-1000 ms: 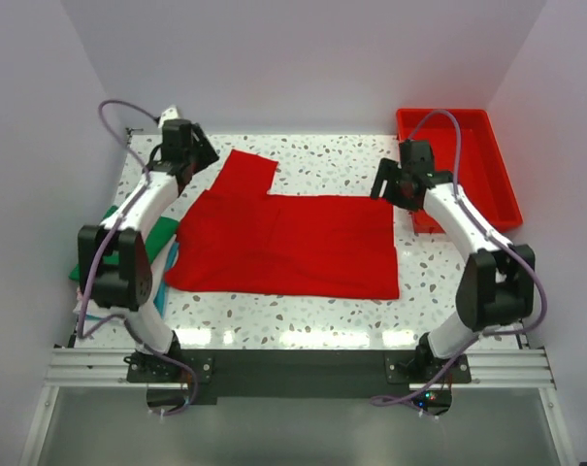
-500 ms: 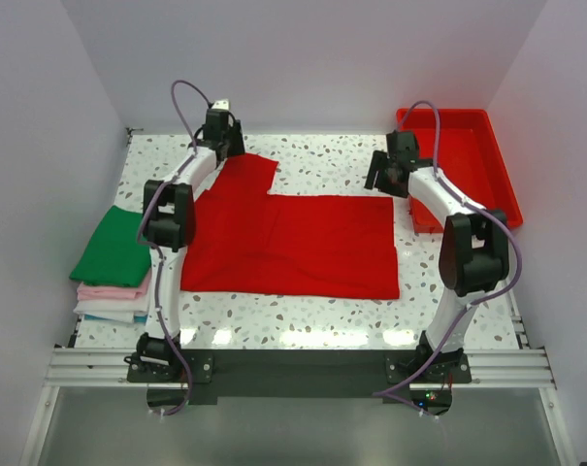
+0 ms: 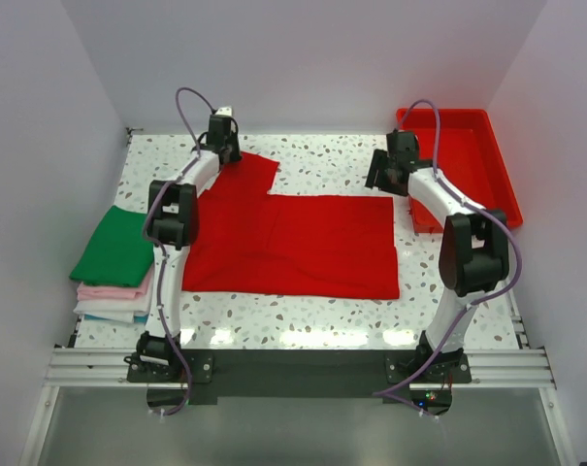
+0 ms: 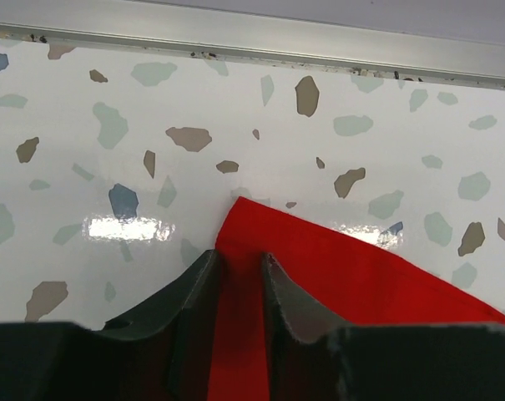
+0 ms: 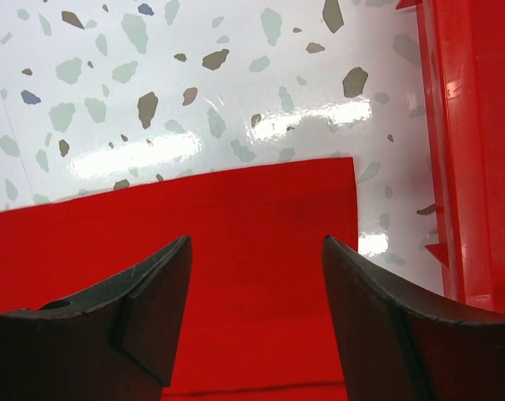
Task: Fold and stack the t-shirts
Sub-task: Fold the tshirt
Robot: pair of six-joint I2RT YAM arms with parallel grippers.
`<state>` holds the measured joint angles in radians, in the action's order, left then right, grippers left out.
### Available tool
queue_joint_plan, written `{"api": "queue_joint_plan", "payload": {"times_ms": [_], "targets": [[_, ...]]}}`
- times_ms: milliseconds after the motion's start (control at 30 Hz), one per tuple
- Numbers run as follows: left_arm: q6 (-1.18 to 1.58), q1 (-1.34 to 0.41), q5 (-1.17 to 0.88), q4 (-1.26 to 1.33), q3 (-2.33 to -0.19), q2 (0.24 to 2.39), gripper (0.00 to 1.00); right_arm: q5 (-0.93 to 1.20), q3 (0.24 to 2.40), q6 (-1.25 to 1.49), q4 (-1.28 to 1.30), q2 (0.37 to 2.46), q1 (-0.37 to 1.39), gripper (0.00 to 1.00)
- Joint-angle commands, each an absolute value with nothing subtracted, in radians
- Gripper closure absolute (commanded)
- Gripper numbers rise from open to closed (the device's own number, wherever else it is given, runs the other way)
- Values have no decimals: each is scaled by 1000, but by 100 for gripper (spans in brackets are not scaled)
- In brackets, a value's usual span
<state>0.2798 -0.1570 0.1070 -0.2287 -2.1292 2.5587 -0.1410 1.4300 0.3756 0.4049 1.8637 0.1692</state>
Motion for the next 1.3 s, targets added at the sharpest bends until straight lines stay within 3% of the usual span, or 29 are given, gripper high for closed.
{"api": "queue_joint_plan", "payload": {"times_ms": [0, 133, 300, 633, 1267], "targets": [[317, -160, 64, -226, -2143, 2583, 70, -170, 1431, 356, 408, 1870, 167, 33], [342, -160, 49, -172, -2100, 2551, 88, -158, 1445, 350, 434, 1908, 170, 34], [371, -156, 49, -112, -2054, 2490, 100, -219, 1480, 345, 501, 1943, 175, 34], [430, -129, 20, -23, -1974, 2413, 100, -313, 1545, 341, 529, 2059, 175, 36], [448, -114, -31, 20, -2009, 2441, 100, -367, 1690, 338, 534, 2207, 167, 43]]}}
